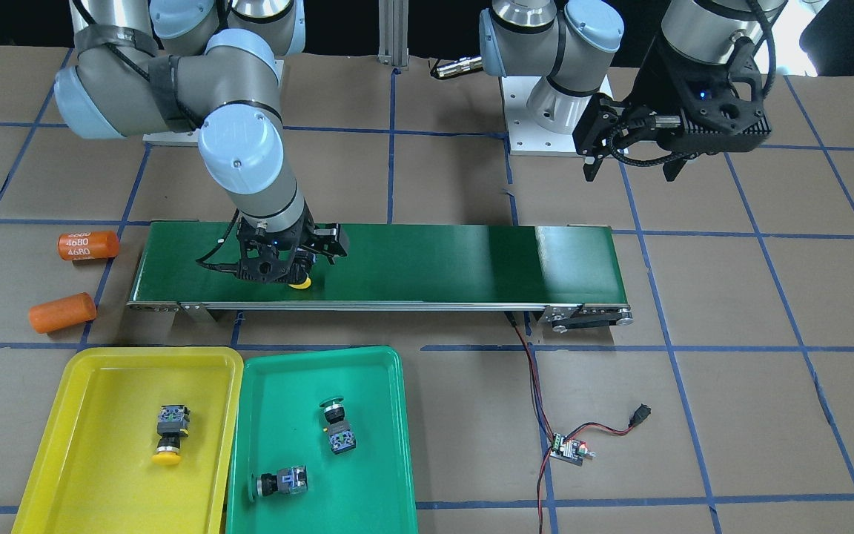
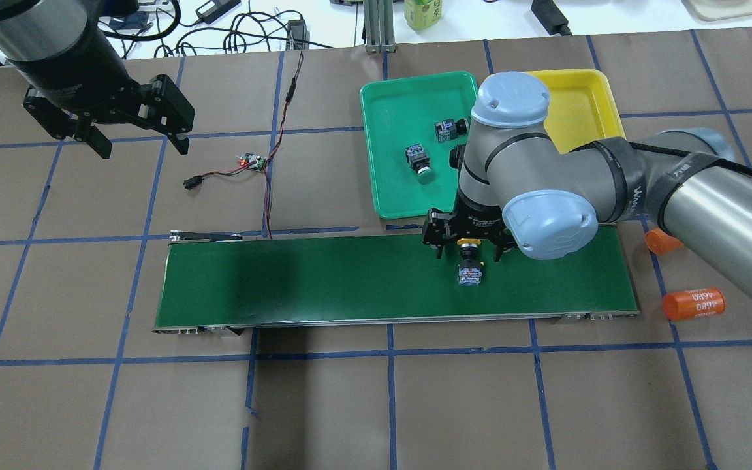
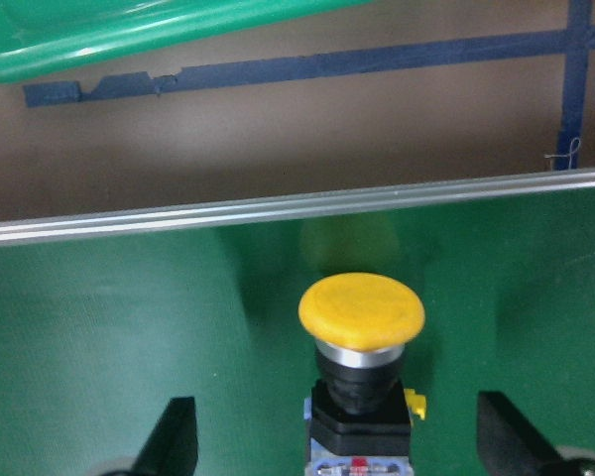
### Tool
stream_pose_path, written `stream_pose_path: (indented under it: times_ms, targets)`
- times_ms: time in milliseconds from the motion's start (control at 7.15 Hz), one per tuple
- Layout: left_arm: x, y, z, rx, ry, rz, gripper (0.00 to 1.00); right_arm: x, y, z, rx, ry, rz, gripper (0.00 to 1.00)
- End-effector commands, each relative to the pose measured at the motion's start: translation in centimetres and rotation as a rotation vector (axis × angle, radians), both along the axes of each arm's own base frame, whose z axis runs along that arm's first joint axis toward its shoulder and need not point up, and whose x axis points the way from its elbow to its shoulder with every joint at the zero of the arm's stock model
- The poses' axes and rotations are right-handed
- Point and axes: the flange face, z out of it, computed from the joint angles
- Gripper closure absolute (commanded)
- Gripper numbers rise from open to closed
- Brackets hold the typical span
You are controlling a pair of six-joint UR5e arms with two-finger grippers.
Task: Sort buttons by color to trays
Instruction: 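Grasp the last yellow-capped button on the belt with the right gripper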
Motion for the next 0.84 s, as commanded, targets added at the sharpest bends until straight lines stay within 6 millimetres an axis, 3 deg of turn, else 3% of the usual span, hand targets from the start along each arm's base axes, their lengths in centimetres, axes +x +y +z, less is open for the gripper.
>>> stream_pose_path:
  times_ms: [0,140,280,419,699]
  targets:
    - [0.0,0.1,0.0,0.0,-0.001,0.0,0.0,-0.6,-0.6,-1.1,0.008,0.013,-0.013,0.11]
    - [0.0,0.1,0.0,-0.001,0.0,0.0,0.0,-1.7,-0.6,-1.7,0.017,0.018,-0.039,0.36]
    - [0.0,0.1,0.0,-0.001,0.0,0.0,0.0,-2.6,-0.7,-1.8,0.026,0.021,-0.052,0.89]
    - [0.0,0.1,0.0,-0.001,0.0,-0.001,0.0,-2.8,-0.8,-1.7,0.023,0.019,-0.056,1.0]
    - [0.0,0.1,0.0,-0.001,0.0,0.0,0.0,-3.1,-1.3,-0.8,0.003,0.019,-0.066,1.0]
